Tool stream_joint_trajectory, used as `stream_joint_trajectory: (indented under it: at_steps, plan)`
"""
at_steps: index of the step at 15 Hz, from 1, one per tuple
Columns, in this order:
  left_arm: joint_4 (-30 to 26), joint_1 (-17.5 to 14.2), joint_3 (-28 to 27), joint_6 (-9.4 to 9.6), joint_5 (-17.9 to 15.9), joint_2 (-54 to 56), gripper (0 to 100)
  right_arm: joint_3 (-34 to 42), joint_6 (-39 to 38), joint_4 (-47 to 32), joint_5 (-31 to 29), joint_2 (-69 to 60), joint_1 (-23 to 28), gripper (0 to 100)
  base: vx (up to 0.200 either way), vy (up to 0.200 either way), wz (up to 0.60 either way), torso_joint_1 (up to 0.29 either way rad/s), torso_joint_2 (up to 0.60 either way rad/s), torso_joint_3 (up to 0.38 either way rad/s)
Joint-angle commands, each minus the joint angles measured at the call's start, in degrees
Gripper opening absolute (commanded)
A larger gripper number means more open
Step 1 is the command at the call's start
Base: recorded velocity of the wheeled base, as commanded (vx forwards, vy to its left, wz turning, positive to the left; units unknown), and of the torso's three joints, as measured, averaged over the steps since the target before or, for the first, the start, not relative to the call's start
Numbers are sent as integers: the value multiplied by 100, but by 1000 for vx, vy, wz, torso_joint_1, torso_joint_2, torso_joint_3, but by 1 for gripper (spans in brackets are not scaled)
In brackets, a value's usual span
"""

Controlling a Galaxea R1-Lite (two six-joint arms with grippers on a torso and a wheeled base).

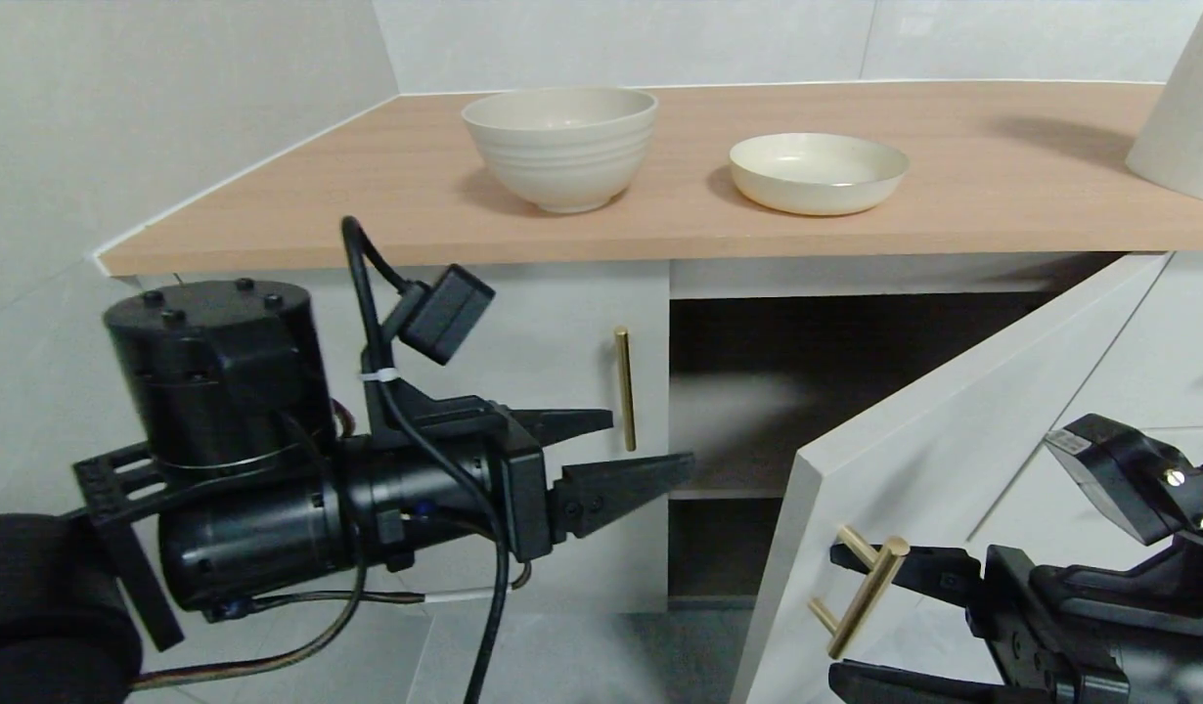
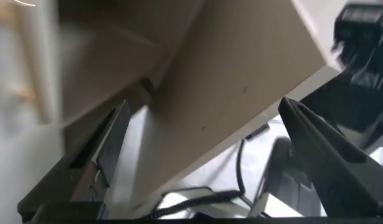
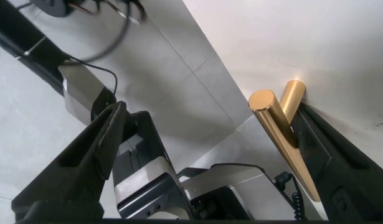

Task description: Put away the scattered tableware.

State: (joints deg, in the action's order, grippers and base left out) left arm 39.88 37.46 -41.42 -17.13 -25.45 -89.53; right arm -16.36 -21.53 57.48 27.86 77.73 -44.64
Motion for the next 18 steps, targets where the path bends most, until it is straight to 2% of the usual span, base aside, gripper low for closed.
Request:
stream_joint_trajectory:
  at_steps: [1, 2, 9, 12, 18]
  plan:
    - [20, 350, 3, 16, 23, -539, 100, 10, 8, -17, -17, 6, -1, 100, 0, 0, 0, 0, 0, 0]
    - [55, 385, -32, 16, 58, -680, 0, 10, 8, -17, -17, -3, -1, 100, 0, 0, 0, 0, 0, 0]
    - [2059, 420, -208, 16, 164, -1972, 0, 1, 8, -17, -26, 6, 96, 100, 0, 0, 0, 0, 0, 0]
    - [2947, 692, -182, 16, 164, -2306, 0, 1, 8, -17, -26, -82, 158, 100, 0, 0, 0, 0, 0, 0]
    - [3343, 1053, -164, 8, 164, -2675, 0, 168, 35, -26, -35, -126, 421, 100, 0, 0, 0, 0, 0, 0]
